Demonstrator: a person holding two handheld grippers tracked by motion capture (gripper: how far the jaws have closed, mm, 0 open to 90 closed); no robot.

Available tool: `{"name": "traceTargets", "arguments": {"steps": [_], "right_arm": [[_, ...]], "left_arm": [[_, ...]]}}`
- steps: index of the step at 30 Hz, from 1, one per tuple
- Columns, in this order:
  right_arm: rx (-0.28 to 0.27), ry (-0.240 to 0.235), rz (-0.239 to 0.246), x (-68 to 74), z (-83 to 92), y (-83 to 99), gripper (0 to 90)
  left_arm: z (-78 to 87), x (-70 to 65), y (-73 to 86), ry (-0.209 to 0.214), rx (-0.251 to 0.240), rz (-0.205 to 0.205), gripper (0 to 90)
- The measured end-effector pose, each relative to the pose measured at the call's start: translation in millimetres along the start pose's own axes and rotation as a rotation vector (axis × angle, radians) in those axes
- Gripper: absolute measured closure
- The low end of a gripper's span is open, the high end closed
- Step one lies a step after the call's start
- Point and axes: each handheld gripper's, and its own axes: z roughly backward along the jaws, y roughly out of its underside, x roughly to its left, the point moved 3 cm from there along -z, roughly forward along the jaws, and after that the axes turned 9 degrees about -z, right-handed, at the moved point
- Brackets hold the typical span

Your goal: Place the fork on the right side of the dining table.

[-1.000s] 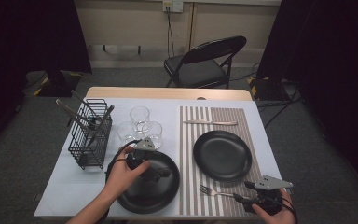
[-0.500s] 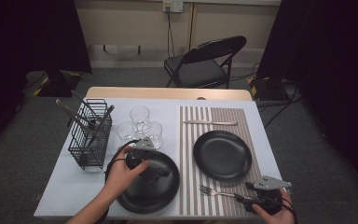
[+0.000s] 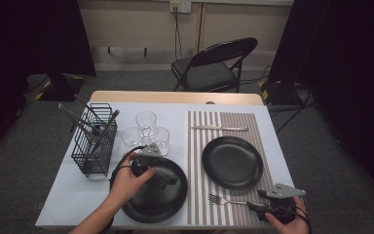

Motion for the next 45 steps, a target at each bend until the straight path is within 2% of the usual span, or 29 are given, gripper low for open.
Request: {"name": "traceTargets", "arguments": {"steps": [14, 24, 34, 42, 45], "right_arm": [[-0.009, 0.022, -0.014, -4.1, 2.6, 0.3, 38.5], [-0.028, 0.033, -0.045, -9.8, 3.0, 1.3, 38.5], [-0.04, 0.045, -0.049, -11.1, 1.3, 0.1, 38.3], [-0.044, 0.04, -0.059, -12.0, -0.4, 0.0, 37.6], [-0.061, 0.034, -0.064, -11.5, 3.0, -2.2, 37.0]], "left_arm": [[0.6, -0.6, -0.2, 0.005, 0.0, 0.005, 18.5], [0.4, -0.8, -0.4, 0.004, 0.001, 0.005, 18.5], [0.3, -1.0, -0.5, 0.005, 0.0, 0.005, 18.5], [0.4, -1.0, -0.5, 0.005, 0.001, 0.005, 18.5], [0.6, -0.9, -0.8, 0.005, -0.003, 0.004, 18.5]]}}
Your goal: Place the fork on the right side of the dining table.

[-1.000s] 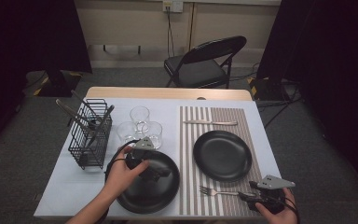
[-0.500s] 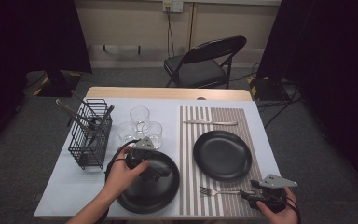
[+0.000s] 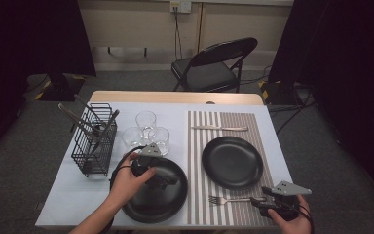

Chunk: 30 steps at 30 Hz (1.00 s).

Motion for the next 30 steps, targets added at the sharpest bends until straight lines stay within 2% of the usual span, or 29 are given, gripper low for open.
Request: {"name": "traceTargets", "arguments": {"steps": [9, 12, 24, 30], "right_arm": [[-0.059, 0.014, -0.059, -4.8, 16.3, -14.1, 34.1], [-0.063, 0.027, -0.052, -5.0, 18.3, -18.6, 33.3], [-0.063, 0.011, -0.063, -0.9, 12.6, -29.7, 31.2], [-0.061, 0.002, -0.052, 3.0, 8.4, -38.8, 30.1]], "left_arm": [[0.4, -0.4, -0.7, 0.0, -0.008, 0.001, 18.5], [0.5, -0.6, -0.6, 0.001, -0.008, -0.001, 18.5], [4.4, 0.3, 3.4, -0.008, -0.007, 0.011, 18.5], [9.4, 1.1, 7.4, -0.017, -0.004, 0.018, 18.5]]}}
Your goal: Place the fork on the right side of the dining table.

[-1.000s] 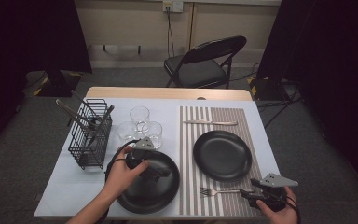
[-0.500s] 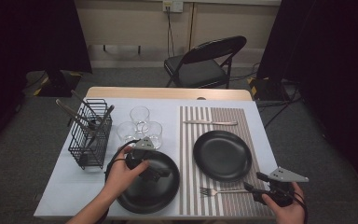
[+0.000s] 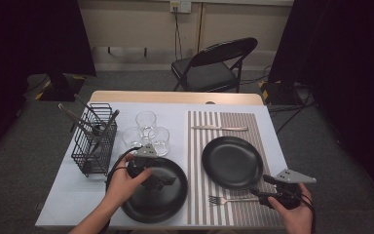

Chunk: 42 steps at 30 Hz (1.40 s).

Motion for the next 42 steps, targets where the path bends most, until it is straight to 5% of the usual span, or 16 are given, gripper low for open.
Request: {"name": "traceTargets", "arguments": {"steps": [4, 42], "right_arm": [[0.009, -0.001, 0.029, 4.3, -3.8, -6.1, 29.3], [0.032, -0.078, 0.013, 24.7, -37.2, -48.5, 17.5]], "left_arm": [[2.6, 1.1, 3.4, -0.008, 0.002, 0.008, 18.5], [10.6, 5.0, 14.3, -0.022, -0.003, 0.038, 18.5]]}}
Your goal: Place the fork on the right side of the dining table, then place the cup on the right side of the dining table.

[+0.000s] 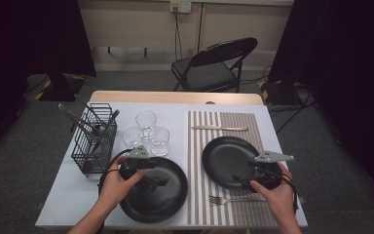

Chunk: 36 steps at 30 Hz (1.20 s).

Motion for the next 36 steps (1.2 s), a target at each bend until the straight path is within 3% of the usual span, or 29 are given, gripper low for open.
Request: {"name": "traceTargets", "arguments": {"steps": [16, 36], "right_arm": [[0.004, 0.002, -0.015, 2.1, -9.8, -10.9, 17.2], [0.011, -0.016, 0.022, 12.9, -20.4, -41.3, 19.2]], "left_arm": [[0.1, 0.3, 0.5, -0.007, 0.008, -0.006, 18.5], [2.5, 0.5, 3.3, -0.013, 0.011, 0.0, 18.5]]}}
